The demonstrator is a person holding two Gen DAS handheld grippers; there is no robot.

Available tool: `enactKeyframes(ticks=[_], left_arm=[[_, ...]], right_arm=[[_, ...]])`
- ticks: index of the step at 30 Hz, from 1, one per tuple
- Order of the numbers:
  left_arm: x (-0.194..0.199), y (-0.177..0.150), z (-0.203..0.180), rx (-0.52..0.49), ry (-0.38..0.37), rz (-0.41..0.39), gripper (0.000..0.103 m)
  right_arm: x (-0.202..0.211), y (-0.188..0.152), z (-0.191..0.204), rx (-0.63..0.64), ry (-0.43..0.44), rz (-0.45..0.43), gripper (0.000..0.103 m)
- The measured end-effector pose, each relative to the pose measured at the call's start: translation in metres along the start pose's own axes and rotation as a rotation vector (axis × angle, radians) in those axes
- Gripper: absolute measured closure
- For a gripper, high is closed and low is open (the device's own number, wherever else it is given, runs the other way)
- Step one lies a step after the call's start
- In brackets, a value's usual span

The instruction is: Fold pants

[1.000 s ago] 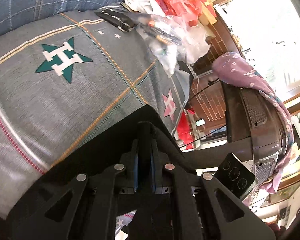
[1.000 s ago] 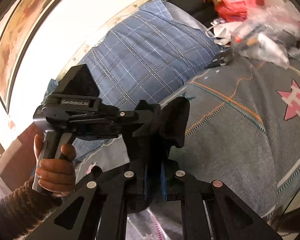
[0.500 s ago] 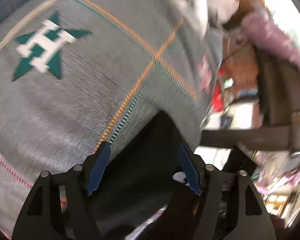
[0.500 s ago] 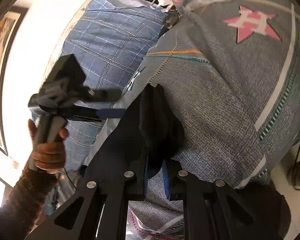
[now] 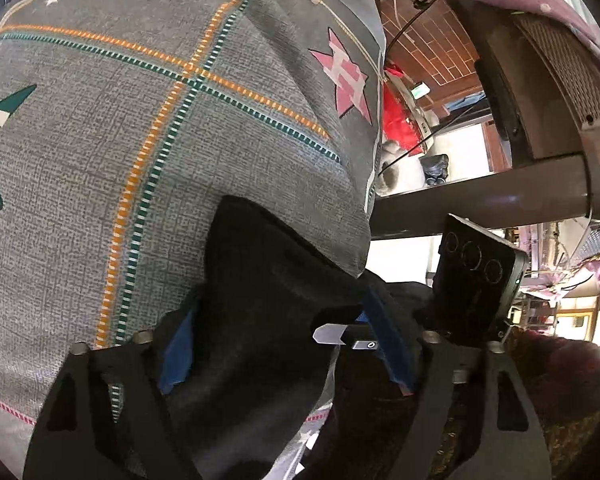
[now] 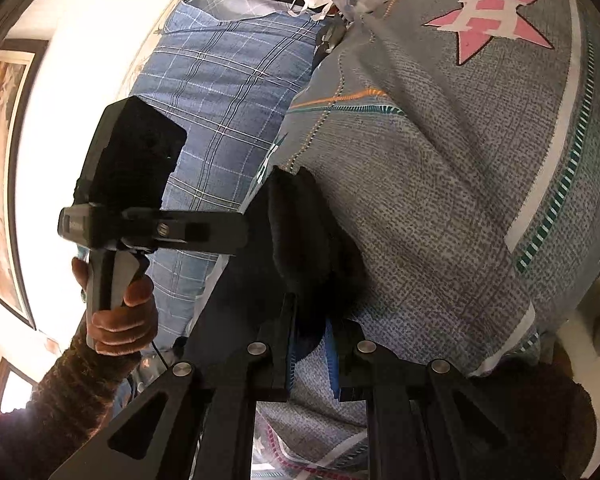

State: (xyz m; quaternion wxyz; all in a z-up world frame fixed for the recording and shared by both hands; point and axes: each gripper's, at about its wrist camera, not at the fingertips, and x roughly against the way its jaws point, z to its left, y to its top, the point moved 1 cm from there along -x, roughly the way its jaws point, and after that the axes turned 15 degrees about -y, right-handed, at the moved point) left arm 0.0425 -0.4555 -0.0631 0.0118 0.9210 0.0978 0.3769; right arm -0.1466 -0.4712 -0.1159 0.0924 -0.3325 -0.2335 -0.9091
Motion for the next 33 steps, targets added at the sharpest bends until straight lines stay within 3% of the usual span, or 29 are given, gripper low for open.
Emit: enactKeyframes(ticks=[2, 3, 12, 19, 25, 28, 31, 32, 33], left_arm=[[-0.001, -0.003, 0.004, 0.015, 0.037, -0.03, 0.081], [0.0, -0.004, 0.007, 0.029, 0.038, -0.046, 0.085], [0.054, -0.046, -0.002, 0.079, -0.026, -0.334, 0.088], [0.115, -0.119, -0.01, 0.11, -0.025, -0.504, 0.088], [0.14, -0.217, 0.021, 0.297, -0.037, -0.67, 0.086], [0.144, -0.261, 0.04, 0.405, -0.019, -0.752, 0.086], [0.142, -0.3, 0.066, 0.553, 0.018, -0.828, 0.086], [0.141, -0.316, 0.077, 0.608, -0.002, -0.857, 0.086], [0.141, -0.324, 0.081, 0.64, -0.02, -0.879, 0.086]], right_arm=[[0.0, 0.0, -0.001, -0.004, 0.0, -0.006, 0.089], [-0.001, 0.001, 0.0, -0.003, -0.003, -0.014, 0.089], [0.019, 0.01, 0.046, 0.179, -0.005, -0.094, 0.093], [0.036, -0.018, 0.139, 0.451, 0.069, -0.111, 0.093], [0.003, -0.082, 0.203, 0.657, 0.107, 0.01, 0.089], [-0.021, -0.12, 0.226, 0.779, 0.086, 0.064, 0.086], [-0.049, -0.148, 0.241, 0.851, 0.06, 0.141, 0.071], [-0.056, -0.156, 0.243, 0.873, 0.044, 0.166, 0.063], [-0.061, -0.165, 0.246, 0.901, 0.017, 0.19, 0.062]])
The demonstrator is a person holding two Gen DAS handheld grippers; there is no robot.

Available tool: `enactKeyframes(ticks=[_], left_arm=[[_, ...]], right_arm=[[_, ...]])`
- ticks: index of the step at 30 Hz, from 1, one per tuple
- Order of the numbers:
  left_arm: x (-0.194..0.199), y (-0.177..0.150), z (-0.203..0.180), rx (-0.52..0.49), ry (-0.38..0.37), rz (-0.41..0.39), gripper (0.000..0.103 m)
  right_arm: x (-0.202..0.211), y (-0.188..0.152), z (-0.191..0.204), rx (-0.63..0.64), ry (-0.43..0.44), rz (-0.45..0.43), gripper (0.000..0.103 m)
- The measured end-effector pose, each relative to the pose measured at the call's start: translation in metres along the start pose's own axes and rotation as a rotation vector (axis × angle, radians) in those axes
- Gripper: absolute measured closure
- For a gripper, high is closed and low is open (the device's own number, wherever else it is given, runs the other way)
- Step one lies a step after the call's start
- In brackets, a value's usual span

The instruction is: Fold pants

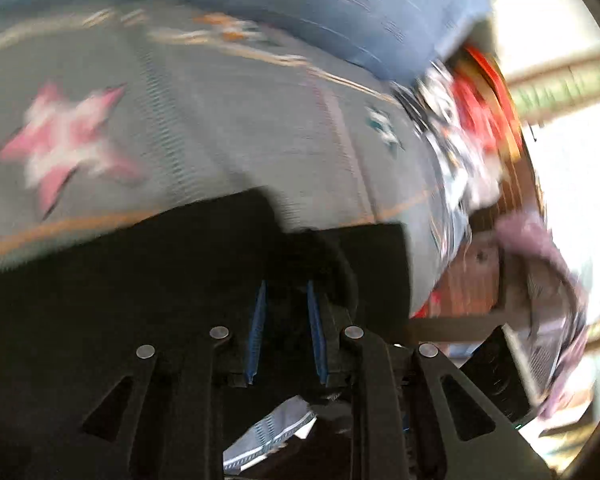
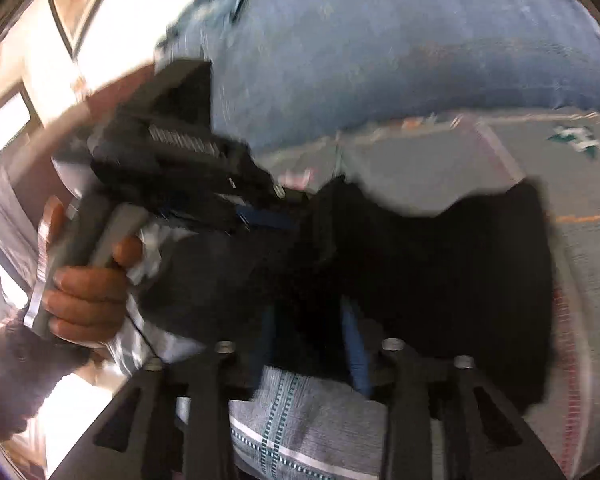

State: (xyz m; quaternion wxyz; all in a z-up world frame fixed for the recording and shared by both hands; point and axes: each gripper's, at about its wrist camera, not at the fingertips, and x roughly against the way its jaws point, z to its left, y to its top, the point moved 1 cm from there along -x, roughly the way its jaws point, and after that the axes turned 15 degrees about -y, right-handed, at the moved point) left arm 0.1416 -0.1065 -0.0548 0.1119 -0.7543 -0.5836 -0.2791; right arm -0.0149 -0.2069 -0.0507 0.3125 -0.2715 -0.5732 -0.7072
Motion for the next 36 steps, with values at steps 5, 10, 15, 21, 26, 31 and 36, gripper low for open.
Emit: enactKeyframes(ticks=[5, 10, 15, 21, 26, 31, 36], left_arm=[[0.03, -0.019, 0.021, 0.096, -0.1, -0.106, 0.076], [0.037, -0.038, 0.012, 0.091, -0.148, -0.155, 0.049], [0.006, -0.048, -0.005, 0.07, -0.173, -0.11, 0.037], [-0.016, -0.065, -0.003, 0.122, -0.187, -0.063, 0.037], [-0.012, -0.062, -0.004, 0.154, -0.238, -0.122, 0.039], [-0.012, -0.056, -0.023, 0.096, -0.224, -0.132, 0.058], [-0.001, -0.046, -0.033, 0.051, -0.161, -0.17, 0.089]], right_arm=[[0.023, -0.006, 0.005, 0.013, 0.019, -0.006, 0.055], [0.068, -0.013, -0.031, -0.114, 0.06, -0.08, 0.033], [0.066, -0.033, -0.093, -0.421, 0.099, -0.009, 0.031], [0.047, -0.052, -0.119, -0.602, 0.215, 0.064, 0.031], [0.016, -0.06, -0.12, -0.702, 0.342, 0.124, 0.062], [0.001, -0.063, -0.12, -0.771, 0.397, 0.141, 0.086], [-0.007, -0.041, -0.113, -0.772, 0.429, 0.145, 0.093]])
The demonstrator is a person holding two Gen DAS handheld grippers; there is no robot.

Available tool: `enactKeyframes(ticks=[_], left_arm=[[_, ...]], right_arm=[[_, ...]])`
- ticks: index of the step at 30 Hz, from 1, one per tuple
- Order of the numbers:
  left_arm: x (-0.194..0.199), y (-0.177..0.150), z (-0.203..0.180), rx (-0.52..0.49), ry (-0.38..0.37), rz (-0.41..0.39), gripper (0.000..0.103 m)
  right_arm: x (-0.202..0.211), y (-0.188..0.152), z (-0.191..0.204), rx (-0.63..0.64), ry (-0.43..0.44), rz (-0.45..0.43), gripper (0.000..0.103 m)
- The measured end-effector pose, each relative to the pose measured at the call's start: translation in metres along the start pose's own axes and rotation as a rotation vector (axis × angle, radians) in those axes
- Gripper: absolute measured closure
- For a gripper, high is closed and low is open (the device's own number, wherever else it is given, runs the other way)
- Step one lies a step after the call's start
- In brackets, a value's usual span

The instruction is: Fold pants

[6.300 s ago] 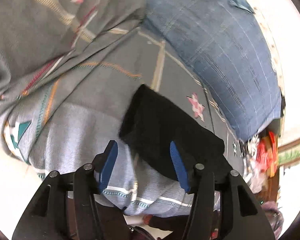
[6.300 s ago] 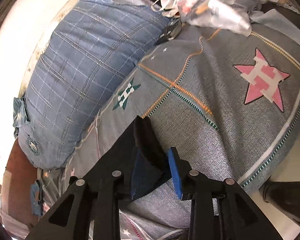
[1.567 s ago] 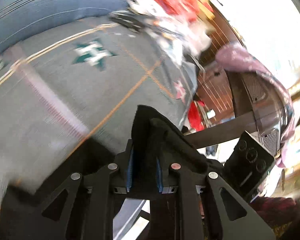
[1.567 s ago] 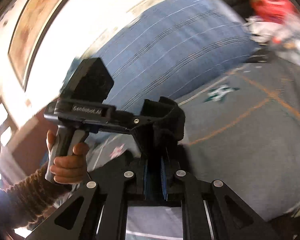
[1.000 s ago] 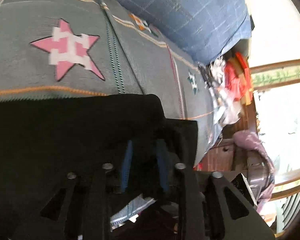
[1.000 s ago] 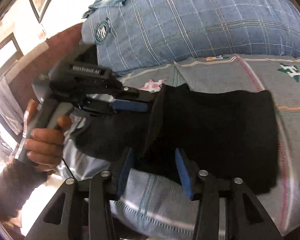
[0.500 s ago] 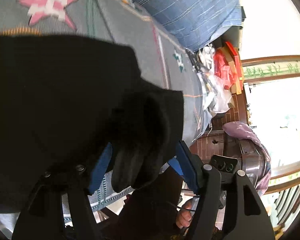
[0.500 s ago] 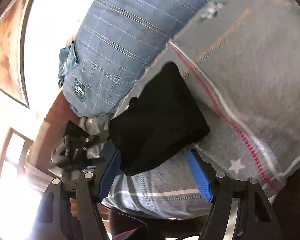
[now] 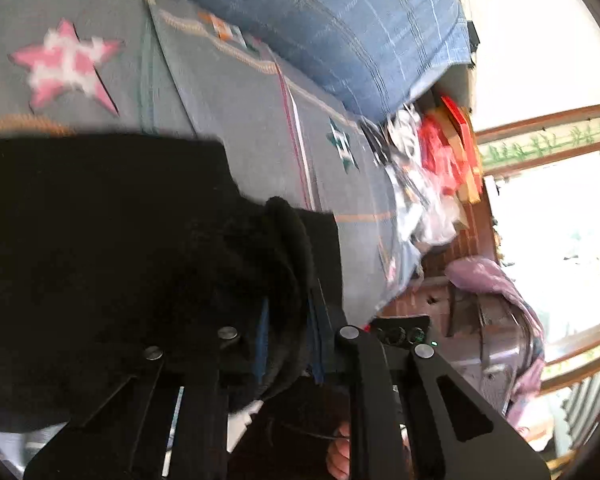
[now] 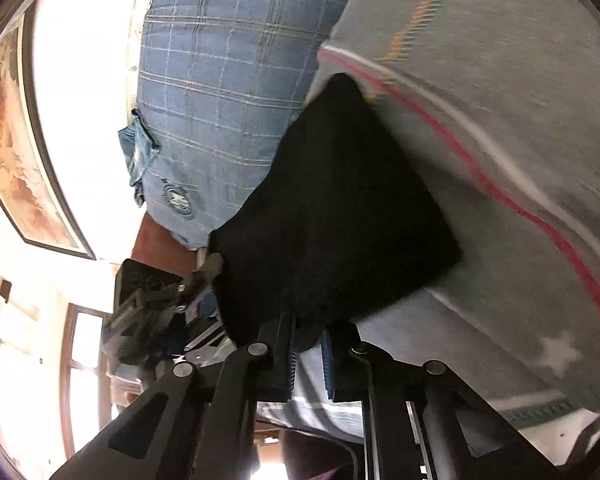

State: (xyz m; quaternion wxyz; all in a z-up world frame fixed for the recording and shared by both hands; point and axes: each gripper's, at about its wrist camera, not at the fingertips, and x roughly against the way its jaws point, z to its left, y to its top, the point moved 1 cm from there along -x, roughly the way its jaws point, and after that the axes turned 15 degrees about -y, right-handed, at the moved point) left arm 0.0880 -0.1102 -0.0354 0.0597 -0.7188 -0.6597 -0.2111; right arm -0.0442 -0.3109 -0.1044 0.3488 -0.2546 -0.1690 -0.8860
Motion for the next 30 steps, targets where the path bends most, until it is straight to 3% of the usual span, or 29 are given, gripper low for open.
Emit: enactKeyframes(ticks=[3, 7, 9, 11, 13, 16, 20, 22, 24, 25, 26, 28, 30], left_arm=[[0.032, 0.012, -0.007, -0.007, -0.045, -0.086, 0.089], [0.075, 0.016, -0.006, -0.023, -0.033, -0.186, 0.089], [0.088, 0.011, 0.015, 0.005, 0.019, -0.204, 0.089], [0.088, 0.004, 0.045, 0.062, 0.102, -0.2, 0.089], [0.084, -0.001, 0.073, 0.132, 0.131, -0.177, 0.089], [0.085, -0.011, 0.103, 0.227, 0.064, -0.184, 0.088], [0.091, -0.013, 0.097, 0.204, 0.064, -0.186, 0.087], [0.092, -0.014, 0.087, 0.163, 0.091, -0.179, 0.087], [0.097, -0.018, 0.074, 0.102, 0.105, -0.178, 0.083], [0.095, -0.019, 0.068, 0.079, 0.115, -0.174, 0.07], [0.093, -0.019, 0.064, 0.05, 0.134, -0.168, 0.052], [0.085, -0.017, 0.061, 0.037, 0.163, -0.17, 0.043], [0.074, -0.013, 0.064, 0.057, 0.173, -0.147, 0.043]], right_arm=[[-0.001, 0.004, 0.038, 0.066, 0.07, 0.003, 0.093], [-0.018, -0.005, 0.077, 0.191, 0.131, 0.01, 0.093], [-0.036, -0.011, 0.074, 0.2, 0.104, 0.047, 0.093], [-0.062, -0.017, 0.063, 0.188, 0.04, 0.103, 0.093], [-0.081, -0.023, 0.05, 0.186, -0.054, 0.141, 0.093], [-0.08, -0.028, 0.041, 0.181, -0.067, 0.172, 0.089], [-0.045, -0.029, 0.059, 0.333, -0.062, 0.195, 0.088], [-0.01, -0.021, 0.069, 0.383, -0.004, 0.135, 0.088], [0.018, -0.006, 0.07, 0.383, 0.005, 0.026, 0.076], [0.034, 0.007, 0.066, 0.376, -0.038, -0.074, 0.053], [0.039, 0.015, 0.063, 0.381, -0.097, -0.131, 0.039], [0.032, 0.034, 0.053, 0.381, -0.261, -0.185, 0.039], [0.013, 0.044, 0.044, 0.368, -0.308, -0.154, 0.039]])
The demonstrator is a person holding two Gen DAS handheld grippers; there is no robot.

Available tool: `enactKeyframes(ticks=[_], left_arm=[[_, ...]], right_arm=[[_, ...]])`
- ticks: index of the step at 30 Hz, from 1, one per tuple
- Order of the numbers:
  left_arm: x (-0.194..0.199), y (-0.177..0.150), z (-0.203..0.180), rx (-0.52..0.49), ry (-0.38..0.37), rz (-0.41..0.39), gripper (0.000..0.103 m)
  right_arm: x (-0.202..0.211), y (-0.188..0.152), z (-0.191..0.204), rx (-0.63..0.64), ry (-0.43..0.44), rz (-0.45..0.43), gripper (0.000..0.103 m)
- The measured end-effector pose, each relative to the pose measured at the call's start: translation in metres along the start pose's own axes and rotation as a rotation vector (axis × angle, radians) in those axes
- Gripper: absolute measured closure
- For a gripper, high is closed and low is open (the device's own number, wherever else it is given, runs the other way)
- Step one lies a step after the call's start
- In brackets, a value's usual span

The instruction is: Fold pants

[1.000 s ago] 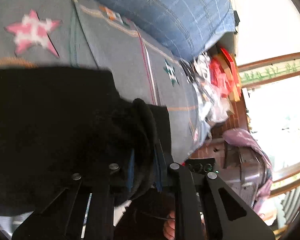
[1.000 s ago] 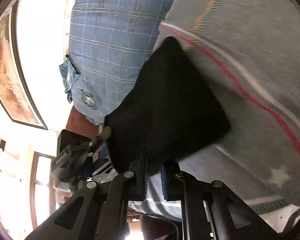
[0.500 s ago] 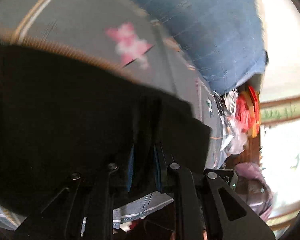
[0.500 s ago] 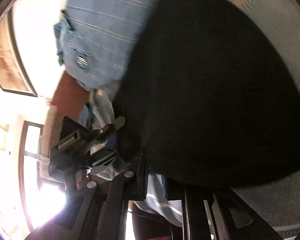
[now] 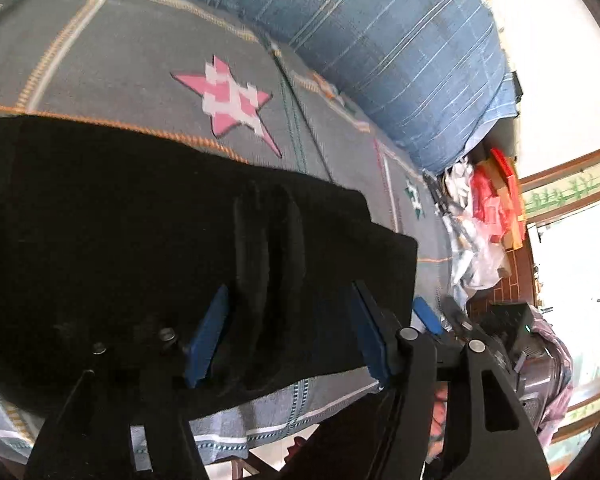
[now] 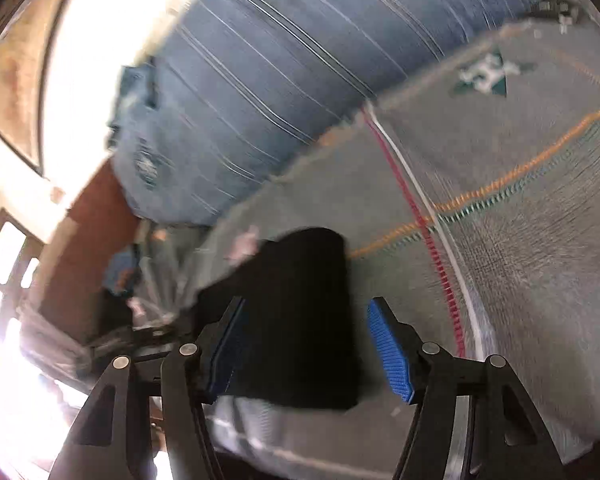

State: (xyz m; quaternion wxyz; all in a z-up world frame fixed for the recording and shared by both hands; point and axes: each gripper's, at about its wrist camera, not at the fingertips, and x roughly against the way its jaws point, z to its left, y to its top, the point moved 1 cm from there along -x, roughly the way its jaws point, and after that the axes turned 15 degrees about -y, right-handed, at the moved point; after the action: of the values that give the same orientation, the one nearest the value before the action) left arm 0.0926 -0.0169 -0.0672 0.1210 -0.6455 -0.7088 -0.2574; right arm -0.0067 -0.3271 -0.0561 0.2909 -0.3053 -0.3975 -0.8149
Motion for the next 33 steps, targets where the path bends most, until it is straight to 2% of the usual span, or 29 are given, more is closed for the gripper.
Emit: enactKeyframes(ticks=[1, 2, 3, 6, 7, 8, 10, 12, 14, 16, 20, 22, 24, 25, 26, 27, 30, 33], left_arm=[[-0.004, 0.001, 0.0, 0.009, 0.006, 0.006, 0.043], [-0.006, 0.003, -0.003, 0.014, 0.011, 0.008, 0.044], [-0.007, 0.004, -0.007, 0.009, 0.011, 0.009, 0.044], [-0.001, 0.005, -0.02, -0.055, 0.046, -0.026, 0.044], [-0.003, 0.005, -0.022, -0.074, 0.079, -0.034, 0.044], [-0.009, 0.006, -0.022, -0.097, 0.155, -0.032, 0.044], [-0.023, 0.008, -0.014, -0.136, 0.256, -0.019, 0.044], [-0.022, 0.005, -0.02, -0.179, 0.283, -0.023, 0.044], [-0.013, 0.001, -0.033, -0.234, 0.294, -0.015, 0.044], [0.003, -0.004, -0.042, -0.276, 0.283, -0.046, 0.044], [0.031, -0.018, -0.055, -0.314, 0.199, -0.098, 0.043], [0.022, -0.024, -0.053, -0.319, 0.22, -0.092, 0.041], [0.0, -0.027, -0.034, -0.288, 0.296, -0.043, 0.041], [-0.016, -0.025, -0.026, -0.258, 0.328, -0.005, 0.042], [-0.024, -0.024, -0.019, -0.255, 0.33, -0.001, 0.041], [-0.021, -0.028, -0.022, -0.3, 0.326, -0.043, 0.041], [-0.025, -0.034, -0.028, -0.354, 0.369, -0.034, 0.04], [-0.018, -0.032, -0.023, -0.321, 0.332, -0.04, 0.039]], right_arm=[[-0.015, 0.004, 0.0, 0.011, -0.029, 0.02, 0.046], [-0.023, 0.007, 0.002, 0.027, -0.021, 0.039, 0.083], [-0.029, 0.011, 0.007, 0.047, 0.003, 0.058, 0.086], [-0.011, 0.019, 0.025, 0.128, -0.021, -0.061, 0.087], [-0.005, 0.019, 0.028, 0.167, -0.068, -0.103, 0.087], [-0.009, 0.018, 0.025, 0.182, -0.102, -0.1, 0.087], [-0.034, 0.016, 0.014, 0.165, -0.174, -0.024, 0.084], [-0.032, 0.015, 0.005, 0.121, -0.141, -0.027, 0.08], [-0.013, 0.016, 0.008, 0.127, -0.165, -0.068, 0.077], [0.01, 0.016, 0.016, 0.15, -0.149, -0.13, 0.077], [0.037, 0.001, 0.042, 0.293, -0.105, -0.199, 0.077], [0.022, -0.015, 0.054, 0.355, -0.125, -0.169, 0.075], [-0.008, -0.03, 0.045, 0.364, -0.18, -0.055, 0.075], [-0.017, -0.038, 0.039, 0.345, -0.182, -0.053, 0.075], [-0.013, -0.04, 0.039, 0.33, -0.165, -0.104, 0.075], [-0.013, -0.041, 0.039, 0.325, -0.168, -0.103, 0.074], [-0.011, -0.042, 0.041, 0.329, -0.178, -0.096, 0.073], [-0.012, -0.042, 0.048, 0.323, -0.187, -0.085, 0.072]])
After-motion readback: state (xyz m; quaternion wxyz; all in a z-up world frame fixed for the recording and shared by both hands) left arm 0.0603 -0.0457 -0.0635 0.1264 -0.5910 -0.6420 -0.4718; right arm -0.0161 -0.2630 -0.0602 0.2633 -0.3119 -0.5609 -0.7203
